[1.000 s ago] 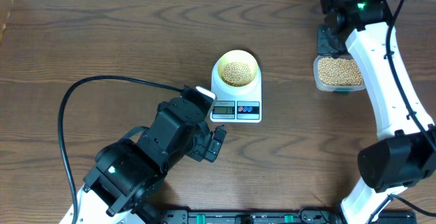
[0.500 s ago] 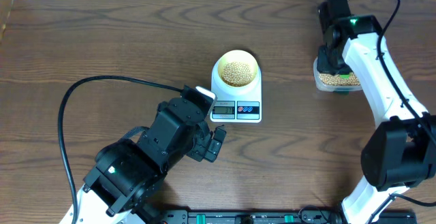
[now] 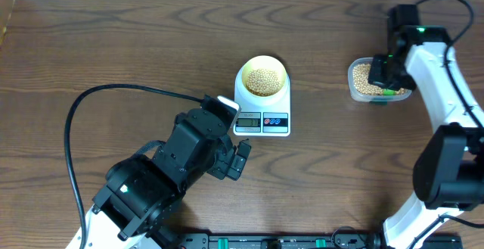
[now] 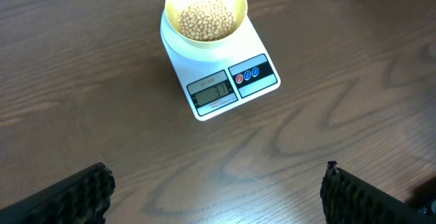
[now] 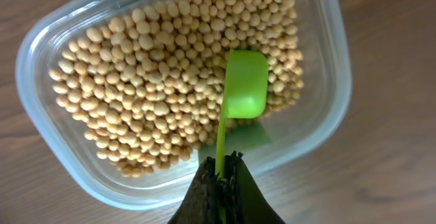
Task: Scoop item into bowl and weigh 50g on scale
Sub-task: 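Carry the empty scoop with the right gripper back to the soybean tub, then dip the scoop into the soybeans with the right gripper and lift, then move the filled scoop with the right gripper over the yellow bowl, then tip the scoop with the right gripper to pour soybeans into the bowl, then lift the scoop with the right gripper back toward the soybean tub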
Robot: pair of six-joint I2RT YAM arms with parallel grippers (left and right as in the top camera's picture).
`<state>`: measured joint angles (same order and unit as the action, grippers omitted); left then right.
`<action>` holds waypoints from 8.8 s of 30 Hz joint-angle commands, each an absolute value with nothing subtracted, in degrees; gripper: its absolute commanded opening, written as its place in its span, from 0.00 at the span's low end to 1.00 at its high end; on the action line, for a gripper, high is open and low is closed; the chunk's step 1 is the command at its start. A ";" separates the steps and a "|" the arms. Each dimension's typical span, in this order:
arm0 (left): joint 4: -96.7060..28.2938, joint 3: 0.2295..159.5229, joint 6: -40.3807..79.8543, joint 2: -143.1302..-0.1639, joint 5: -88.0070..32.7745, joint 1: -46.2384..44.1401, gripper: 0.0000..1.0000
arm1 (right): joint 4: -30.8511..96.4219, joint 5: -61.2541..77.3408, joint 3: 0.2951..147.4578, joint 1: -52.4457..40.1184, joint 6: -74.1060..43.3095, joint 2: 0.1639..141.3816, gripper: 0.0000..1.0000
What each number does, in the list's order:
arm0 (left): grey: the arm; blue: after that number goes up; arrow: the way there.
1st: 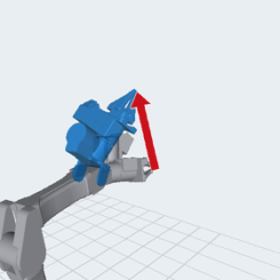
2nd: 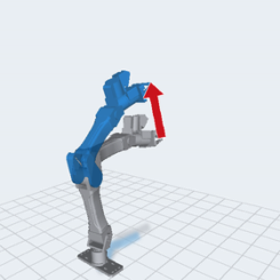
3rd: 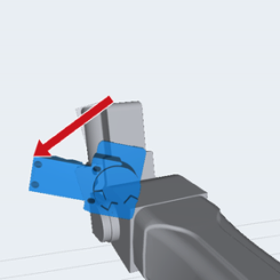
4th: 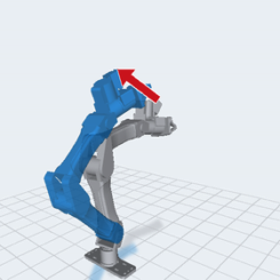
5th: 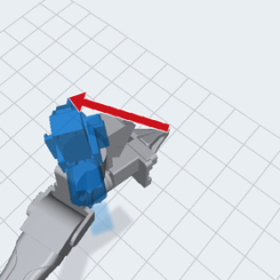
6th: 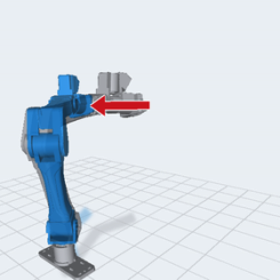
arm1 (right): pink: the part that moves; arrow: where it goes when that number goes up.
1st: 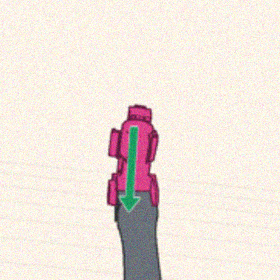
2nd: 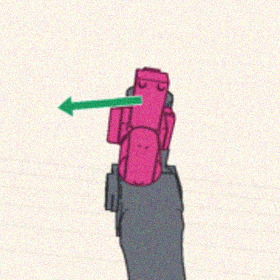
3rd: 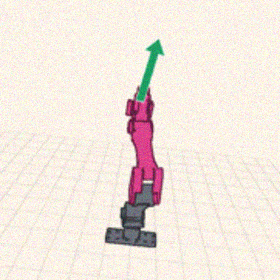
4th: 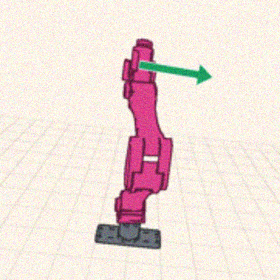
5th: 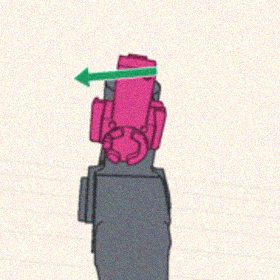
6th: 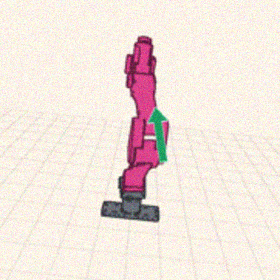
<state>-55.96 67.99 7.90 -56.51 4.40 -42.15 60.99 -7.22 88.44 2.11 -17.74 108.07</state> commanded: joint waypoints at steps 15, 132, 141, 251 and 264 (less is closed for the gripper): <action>-56.16 69.12 8.23 -56.47 4.05 -42.19 0.99 | 60.80 23.38 87.72 14.06 -5.85 107.18 0.01; -56.16 69.12 8.23 -56.47 4.05 -42.19 0.99 | 19.49 71.48 72.40 -3.36 -14.74 107.50 0.01; -56.16 69.12 8.23 -56.47 4.05 -42.19 0.99 | 18.22 63.33 72.40 -6.28 -13.89 107.50 0.01; -56.16 69.12 8.23 -56.47 4.05 -42.19 0.99 | 46.11 -7.14 78.87 -16.19 5.17 77.45 0.01; -56.16 69.12 8.23 -56.47 4.05 -42.19 0.99 | 51.99 -9.50 78.85 -2.35 1.28 76.07 0.01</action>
<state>-55.99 67.99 7.90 -56.51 4.38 -42.15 51.59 -8.51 77.87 -3.95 4.49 75.81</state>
